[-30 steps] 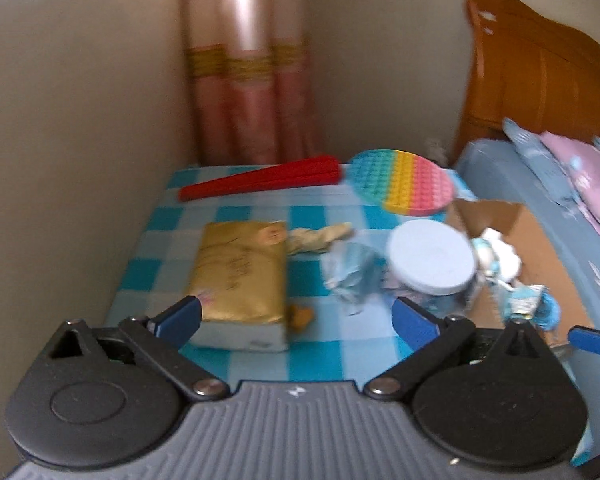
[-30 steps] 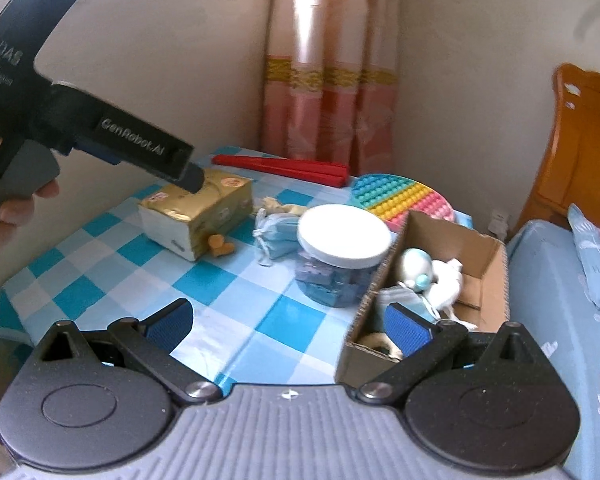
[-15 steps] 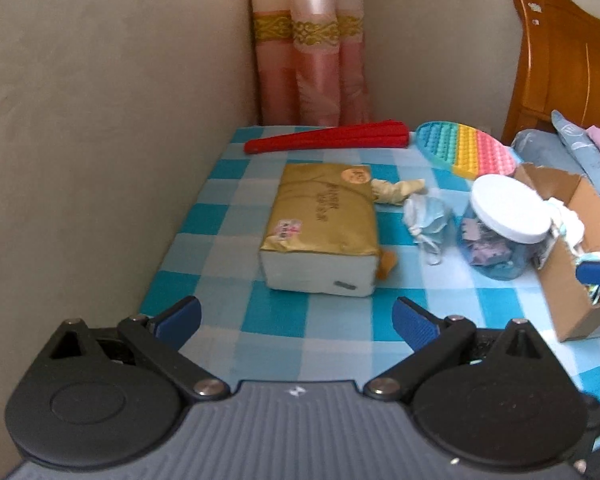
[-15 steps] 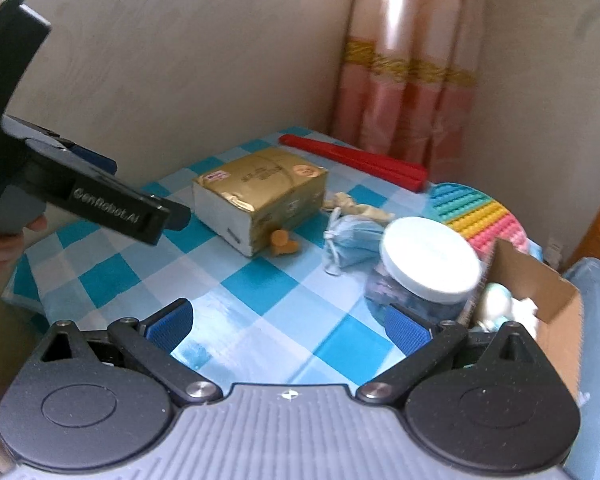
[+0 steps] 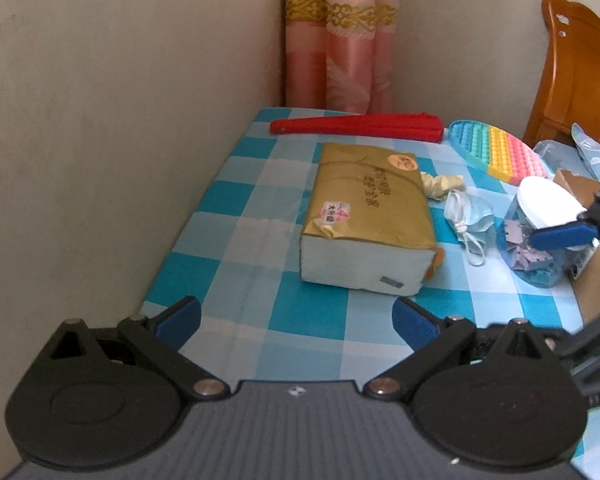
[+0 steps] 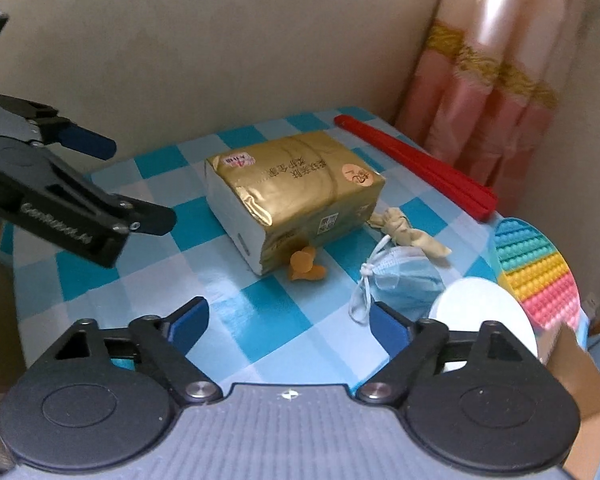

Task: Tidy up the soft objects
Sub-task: 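Move both open grippers from the box back over the table, then grasp an orange foam earplug beside the tissue pack with the right gripper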

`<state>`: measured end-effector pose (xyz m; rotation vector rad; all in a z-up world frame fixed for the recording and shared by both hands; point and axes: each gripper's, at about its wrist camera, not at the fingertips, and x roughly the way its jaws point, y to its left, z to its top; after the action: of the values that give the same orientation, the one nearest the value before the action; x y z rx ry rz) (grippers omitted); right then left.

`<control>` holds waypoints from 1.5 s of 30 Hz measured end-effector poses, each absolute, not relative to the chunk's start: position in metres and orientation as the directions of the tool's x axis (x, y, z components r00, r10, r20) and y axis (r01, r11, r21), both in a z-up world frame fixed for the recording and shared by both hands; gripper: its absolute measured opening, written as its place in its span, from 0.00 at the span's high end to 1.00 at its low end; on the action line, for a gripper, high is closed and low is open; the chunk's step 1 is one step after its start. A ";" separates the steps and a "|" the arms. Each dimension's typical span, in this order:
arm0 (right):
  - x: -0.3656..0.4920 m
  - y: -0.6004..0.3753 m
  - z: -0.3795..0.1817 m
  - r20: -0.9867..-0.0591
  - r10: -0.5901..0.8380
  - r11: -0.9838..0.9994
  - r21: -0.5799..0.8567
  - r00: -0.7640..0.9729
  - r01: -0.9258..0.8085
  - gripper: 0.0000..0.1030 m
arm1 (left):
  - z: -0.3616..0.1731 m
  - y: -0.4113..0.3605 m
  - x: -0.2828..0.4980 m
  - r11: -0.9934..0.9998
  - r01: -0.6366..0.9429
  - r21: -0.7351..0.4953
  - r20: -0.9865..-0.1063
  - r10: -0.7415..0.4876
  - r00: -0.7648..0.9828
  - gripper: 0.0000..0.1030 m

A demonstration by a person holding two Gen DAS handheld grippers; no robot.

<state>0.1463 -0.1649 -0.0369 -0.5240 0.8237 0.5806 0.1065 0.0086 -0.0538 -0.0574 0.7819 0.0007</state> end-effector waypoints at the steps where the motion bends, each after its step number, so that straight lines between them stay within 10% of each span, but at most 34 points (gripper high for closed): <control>1: 0.151 -0.163 -0.039 -0.798 0.269 0.717 -0.207 0.539 -0.666 0.14 | -0.055 0.009 0.108 0.998 -0.026 -0.051 -0.705 -0.018 0.709 0.01; 32: 0.236 -0.128 -0.076 -0.925 0.251 0.427 -0.158 0.284 -0.890 0.40 | -0.068 0.005 0.113 0.998 -0.027 -0.051 -0.680 -0.015 0.733 0.01; 45: 0.248 -0.140 -0.072 -0.937 0.280 0.428 -0.071 0.207 -0.901 0.68 | -0.074 -0.001 0.118 0.998 -0.018 -0.053 -0.690 -0.024 0.724 0.01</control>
<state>0.2479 -0.1404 -0.0716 -0.7364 1.0437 0.9344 0.1180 -0.0006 -0.0737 -0.0579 0.7615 -0.0028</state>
